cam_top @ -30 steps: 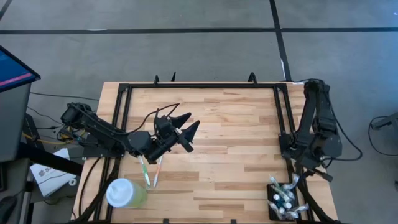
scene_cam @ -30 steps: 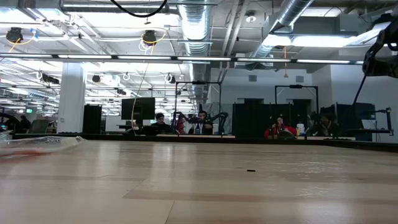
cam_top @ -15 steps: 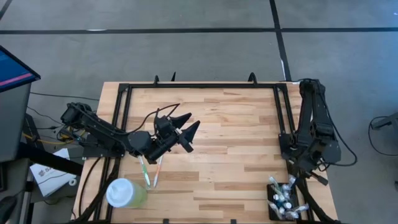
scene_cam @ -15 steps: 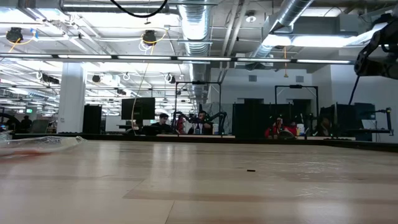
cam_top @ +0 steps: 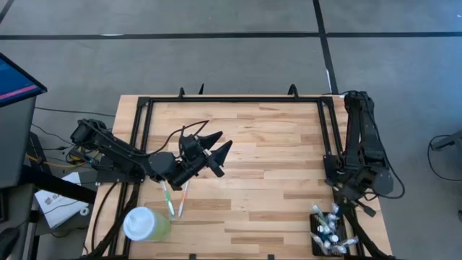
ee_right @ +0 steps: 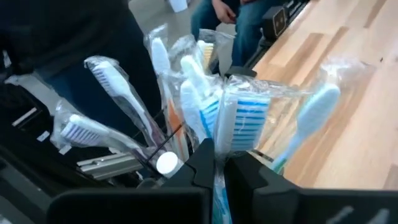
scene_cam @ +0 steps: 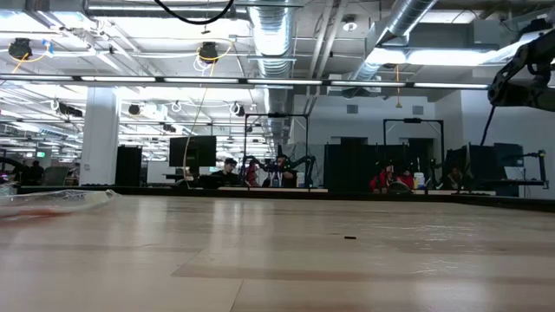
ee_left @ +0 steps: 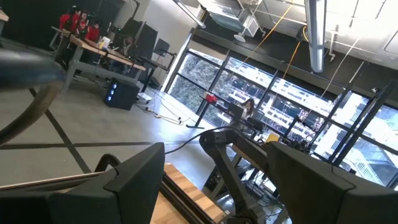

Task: Pick & Place toothbrushing station
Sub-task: Put the blue toothbrush into the black organizer

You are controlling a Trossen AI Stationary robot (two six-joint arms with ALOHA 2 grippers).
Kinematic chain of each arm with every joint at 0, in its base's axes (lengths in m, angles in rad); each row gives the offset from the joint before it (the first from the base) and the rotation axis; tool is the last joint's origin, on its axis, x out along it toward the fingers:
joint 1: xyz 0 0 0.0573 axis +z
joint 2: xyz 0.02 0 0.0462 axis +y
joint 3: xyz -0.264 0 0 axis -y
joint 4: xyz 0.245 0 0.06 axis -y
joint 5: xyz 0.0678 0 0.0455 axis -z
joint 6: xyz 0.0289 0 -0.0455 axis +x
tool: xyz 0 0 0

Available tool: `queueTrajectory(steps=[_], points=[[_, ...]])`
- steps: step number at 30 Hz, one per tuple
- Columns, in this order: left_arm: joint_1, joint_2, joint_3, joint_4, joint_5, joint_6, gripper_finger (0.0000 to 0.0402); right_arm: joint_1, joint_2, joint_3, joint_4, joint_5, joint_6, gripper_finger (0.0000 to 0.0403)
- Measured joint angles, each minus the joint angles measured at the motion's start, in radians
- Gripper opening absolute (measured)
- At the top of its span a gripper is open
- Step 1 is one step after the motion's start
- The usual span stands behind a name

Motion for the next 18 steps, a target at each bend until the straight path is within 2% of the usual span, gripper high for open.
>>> queueTrajectory(steps=[11, 18], points=[[0.0, 0.0, 0.0, 0.0, 0.0, 0.0, 0.0278, 0.002, 0.0, -0.025, 0.017, 0.016, 0.02, 0.0016], [0.0, 0.0, 0.0, 0.0, 0.0, 0.0, 0.0278, 0.001, 0.0, -0.025, 0.036, 0.019, 0.028, 0.0033]])
